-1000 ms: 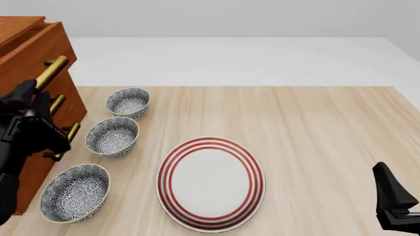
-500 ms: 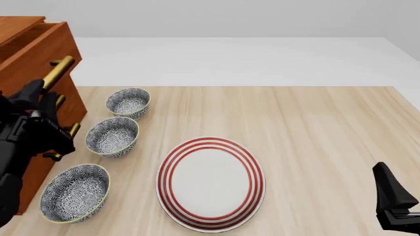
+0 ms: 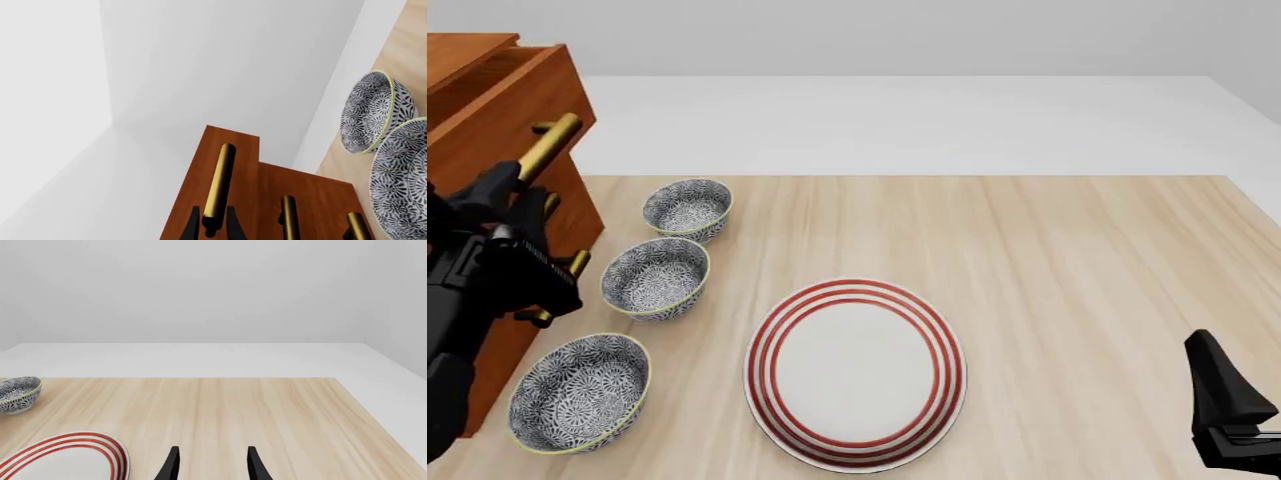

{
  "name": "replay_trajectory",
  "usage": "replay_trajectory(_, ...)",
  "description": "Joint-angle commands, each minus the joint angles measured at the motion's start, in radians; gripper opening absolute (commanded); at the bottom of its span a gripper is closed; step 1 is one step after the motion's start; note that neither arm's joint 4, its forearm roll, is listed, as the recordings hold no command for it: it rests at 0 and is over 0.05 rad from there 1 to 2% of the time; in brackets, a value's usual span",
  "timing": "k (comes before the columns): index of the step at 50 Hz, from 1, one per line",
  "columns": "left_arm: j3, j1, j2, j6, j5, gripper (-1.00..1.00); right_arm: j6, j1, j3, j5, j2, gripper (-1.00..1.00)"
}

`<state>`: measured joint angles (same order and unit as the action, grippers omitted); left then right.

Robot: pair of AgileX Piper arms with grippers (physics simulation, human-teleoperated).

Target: Open the top drawer of the cabinet.

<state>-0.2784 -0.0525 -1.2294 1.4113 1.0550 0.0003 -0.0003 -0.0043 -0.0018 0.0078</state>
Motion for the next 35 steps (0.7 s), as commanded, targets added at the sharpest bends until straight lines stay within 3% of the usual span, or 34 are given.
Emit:
replay_trajectory(1, -0.027, 0.007, -0.02, 0.004, -0.013, -1.0, 0.0, 0.0, 0.0, 0.0, 0.0, 1.0)
replay_trajectory(27, -0.018, 0.02, -0.004, 0.011, -0.024, -1.0, 0.0, 0.0, 0.0, 0.0, 0.0, 1.0)
replay_trajectory(28, -0.018, 0.023, 0.008, 0.007, -0.034, 1.0, 0.0, 0.0, 0.0, 0.0, 0.0, 1.0)
replay_trajectory(35, 0.001, 0.017, 0.021, 0.029, -0.008, 1.0, 0.0, 0.0, 0.0, 0.0, 0.0, 1.0)
